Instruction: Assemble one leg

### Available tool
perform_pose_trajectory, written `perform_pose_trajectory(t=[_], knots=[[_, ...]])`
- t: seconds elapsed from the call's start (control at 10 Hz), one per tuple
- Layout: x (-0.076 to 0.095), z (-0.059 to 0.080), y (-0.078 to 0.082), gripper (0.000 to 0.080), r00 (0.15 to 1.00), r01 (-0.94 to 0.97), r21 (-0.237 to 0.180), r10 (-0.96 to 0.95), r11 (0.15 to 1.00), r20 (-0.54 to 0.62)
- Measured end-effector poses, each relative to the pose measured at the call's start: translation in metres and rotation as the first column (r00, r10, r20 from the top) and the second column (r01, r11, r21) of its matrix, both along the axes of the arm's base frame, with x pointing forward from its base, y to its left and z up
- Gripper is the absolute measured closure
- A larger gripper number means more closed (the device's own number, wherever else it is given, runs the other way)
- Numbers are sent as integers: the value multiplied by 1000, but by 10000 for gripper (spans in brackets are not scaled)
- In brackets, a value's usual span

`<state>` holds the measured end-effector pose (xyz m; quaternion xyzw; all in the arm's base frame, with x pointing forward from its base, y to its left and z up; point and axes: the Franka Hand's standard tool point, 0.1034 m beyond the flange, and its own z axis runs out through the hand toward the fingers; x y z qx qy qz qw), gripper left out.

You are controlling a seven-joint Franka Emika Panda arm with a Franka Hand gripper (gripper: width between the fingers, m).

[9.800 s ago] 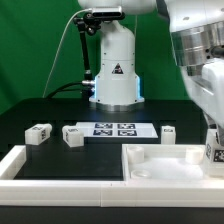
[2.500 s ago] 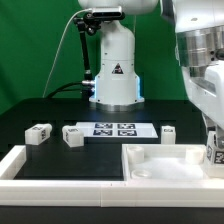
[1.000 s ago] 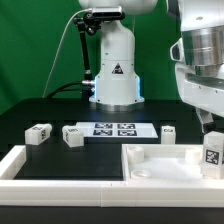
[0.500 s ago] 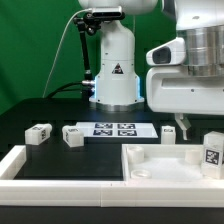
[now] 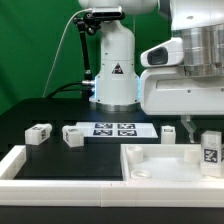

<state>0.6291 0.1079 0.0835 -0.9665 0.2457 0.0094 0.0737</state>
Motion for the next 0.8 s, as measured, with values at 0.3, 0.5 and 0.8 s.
perform_pose_trajectory(t=[0.3,0.5,0.8], knots=[[0,0,0,512,999,39,2,-39,999,-4],[1,-1,-2,512,972,237,13,-237,972,-14],[0,-2,-4,512,853,519,9,-517,855,-65]])
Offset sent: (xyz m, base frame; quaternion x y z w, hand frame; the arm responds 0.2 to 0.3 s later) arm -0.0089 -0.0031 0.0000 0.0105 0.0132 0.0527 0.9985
